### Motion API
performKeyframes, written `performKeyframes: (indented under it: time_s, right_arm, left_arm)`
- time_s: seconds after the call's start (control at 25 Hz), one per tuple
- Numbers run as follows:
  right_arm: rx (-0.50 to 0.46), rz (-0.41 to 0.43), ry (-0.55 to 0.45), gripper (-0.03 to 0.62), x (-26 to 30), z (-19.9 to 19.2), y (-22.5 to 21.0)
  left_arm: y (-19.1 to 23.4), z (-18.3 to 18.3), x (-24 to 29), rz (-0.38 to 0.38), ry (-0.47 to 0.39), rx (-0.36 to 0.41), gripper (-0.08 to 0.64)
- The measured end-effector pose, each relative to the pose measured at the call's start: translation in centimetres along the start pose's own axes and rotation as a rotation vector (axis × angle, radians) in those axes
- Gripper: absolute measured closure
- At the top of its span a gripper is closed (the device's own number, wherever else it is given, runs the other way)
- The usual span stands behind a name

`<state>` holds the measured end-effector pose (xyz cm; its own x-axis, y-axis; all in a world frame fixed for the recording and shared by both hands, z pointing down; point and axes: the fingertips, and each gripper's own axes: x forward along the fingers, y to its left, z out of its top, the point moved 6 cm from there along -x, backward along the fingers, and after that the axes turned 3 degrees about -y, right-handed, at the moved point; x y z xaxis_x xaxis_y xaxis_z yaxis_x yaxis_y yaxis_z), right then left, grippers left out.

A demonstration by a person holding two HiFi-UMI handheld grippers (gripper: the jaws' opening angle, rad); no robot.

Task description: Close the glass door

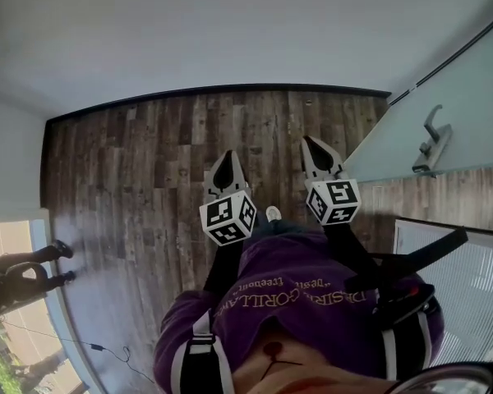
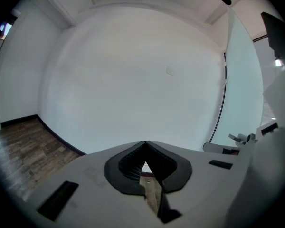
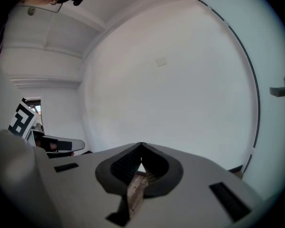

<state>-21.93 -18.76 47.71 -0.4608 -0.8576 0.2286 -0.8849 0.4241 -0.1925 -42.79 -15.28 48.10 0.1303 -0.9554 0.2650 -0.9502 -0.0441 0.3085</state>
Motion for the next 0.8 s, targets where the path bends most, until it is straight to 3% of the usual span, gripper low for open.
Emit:
performKeyframes:
  time_s: [0.32,0.64,0.8]
  right_arm:
    - [0.056,-0.139,-0.039,0.595,5.6,2.3,-2.2]
    - [0.048,-0.262,-0.1,0.595,13.2,6.0,-2.6]
    - [0.065,-0.383,-0.12,0.595,14.3,6.3,-3.3]
  left_arm:
    - [1.0,3.4,8.7,-0.156,0.027,0.031,0.558]
    - [3.9,8.2,17.8,-0.285,0.047,0.07,0.558]
    - [3.5,8.8,21.8,-0.415,0.09,0.106,0.558]
